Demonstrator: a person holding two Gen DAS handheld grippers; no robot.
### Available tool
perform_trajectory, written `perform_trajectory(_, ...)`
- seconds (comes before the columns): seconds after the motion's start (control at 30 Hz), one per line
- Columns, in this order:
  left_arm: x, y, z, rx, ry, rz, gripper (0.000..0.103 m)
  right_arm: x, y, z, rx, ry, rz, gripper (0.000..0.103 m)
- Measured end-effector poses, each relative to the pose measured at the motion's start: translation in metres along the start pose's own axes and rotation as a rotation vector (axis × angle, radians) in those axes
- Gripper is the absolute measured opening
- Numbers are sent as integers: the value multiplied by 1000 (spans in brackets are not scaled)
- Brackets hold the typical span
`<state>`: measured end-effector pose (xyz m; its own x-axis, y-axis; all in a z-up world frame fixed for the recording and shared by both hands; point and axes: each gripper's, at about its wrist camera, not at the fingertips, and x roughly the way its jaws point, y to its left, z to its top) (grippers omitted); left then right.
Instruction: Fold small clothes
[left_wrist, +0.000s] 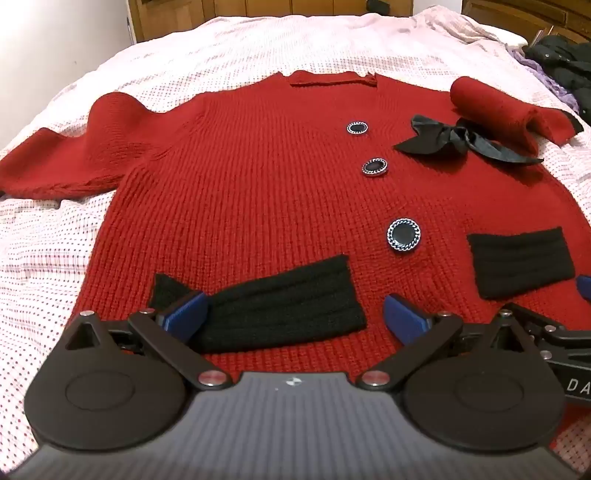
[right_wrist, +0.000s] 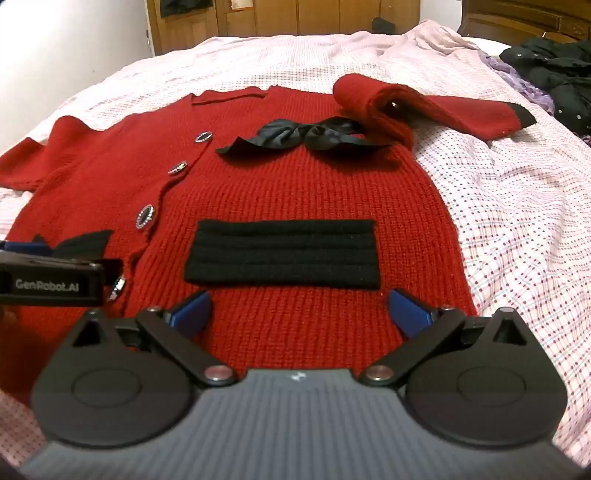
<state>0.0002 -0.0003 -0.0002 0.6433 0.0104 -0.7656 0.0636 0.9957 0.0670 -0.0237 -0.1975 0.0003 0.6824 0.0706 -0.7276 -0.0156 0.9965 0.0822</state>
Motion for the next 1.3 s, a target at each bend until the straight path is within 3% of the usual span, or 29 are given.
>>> perform_trajectory(1.3, 2, 4, -2, -12, -6, -3, 103, -1, 0, -3, -2, -25, -1, 103)
